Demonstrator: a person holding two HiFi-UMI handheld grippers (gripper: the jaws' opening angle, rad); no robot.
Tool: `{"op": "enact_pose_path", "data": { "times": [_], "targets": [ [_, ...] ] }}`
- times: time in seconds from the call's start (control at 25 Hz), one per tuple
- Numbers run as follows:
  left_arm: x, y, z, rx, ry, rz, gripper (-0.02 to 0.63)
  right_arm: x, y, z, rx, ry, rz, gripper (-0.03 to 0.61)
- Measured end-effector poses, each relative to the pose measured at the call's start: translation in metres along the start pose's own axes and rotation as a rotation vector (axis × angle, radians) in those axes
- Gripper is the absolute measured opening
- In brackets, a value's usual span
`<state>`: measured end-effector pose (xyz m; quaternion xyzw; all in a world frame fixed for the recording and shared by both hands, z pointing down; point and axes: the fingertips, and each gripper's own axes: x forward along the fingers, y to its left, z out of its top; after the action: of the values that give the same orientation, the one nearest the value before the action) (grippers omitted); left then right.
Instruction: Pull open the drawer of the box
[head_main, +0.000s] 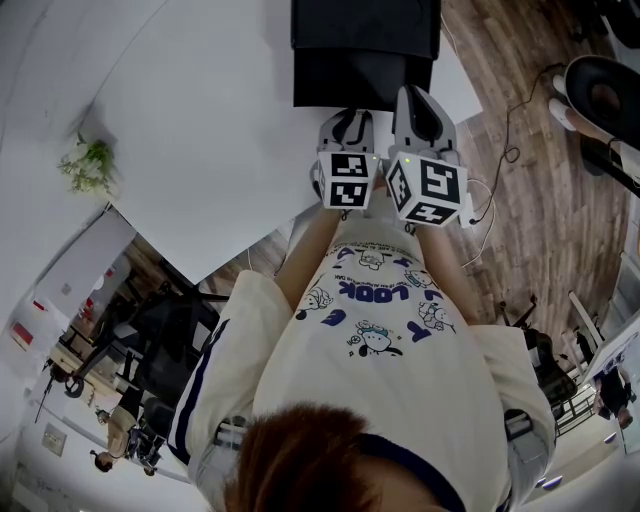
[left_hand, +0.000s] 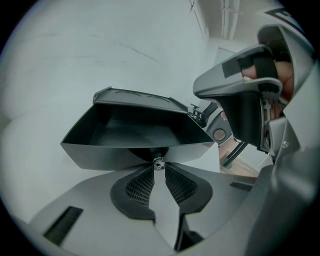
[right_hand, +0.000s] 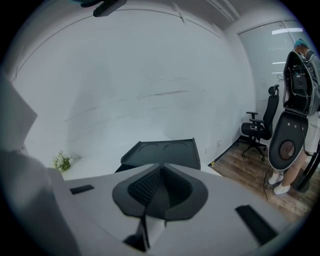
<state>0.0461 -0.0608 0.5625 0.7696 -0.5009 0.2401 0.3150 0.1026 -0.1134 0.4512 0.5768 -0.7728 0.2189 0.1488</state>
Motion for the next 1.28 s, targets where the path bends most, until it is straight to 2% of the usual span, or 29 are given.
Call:
{"op": "enact_pose_path", "data": {
  "times": [0.44, 0.72, 0.84, 1.0, 1.28],
  "targets": [
    [-0.002, 0.001, 0.0, -0.044, -0.001, -0.003, 0.084, -0.003, -0.001, 0.004, -0.004, -0.01, -0.001, 0.043],
    [-0.023, 0.001, 0.006, -0.032, -0.003, -0.031, 0.084, -0.008, 0.0, 0.012, -0.007, -0.031, -0.002, 0.043],
    [-0.039, 0.003, 0.022, -0.024, -0.056, -0.022, 0.084, -0.01, 0.001, 0.018, -0.012, -0.048, -0.001, 0.043],
    [-0.058, 0.007, 0.061, -0.032, -0.166, -0.004, 0.084, -0.015, 0.004, 0.032, -0.018, -0.08, 0.002, 0.043],
    [-0.091, 0.006, 0.119, 0.008, -0.332, -0.003, 0.072, -0.029, 0.017, 0.056, -0.028, -0.157, 0.009, 0.043]
  ]
}}
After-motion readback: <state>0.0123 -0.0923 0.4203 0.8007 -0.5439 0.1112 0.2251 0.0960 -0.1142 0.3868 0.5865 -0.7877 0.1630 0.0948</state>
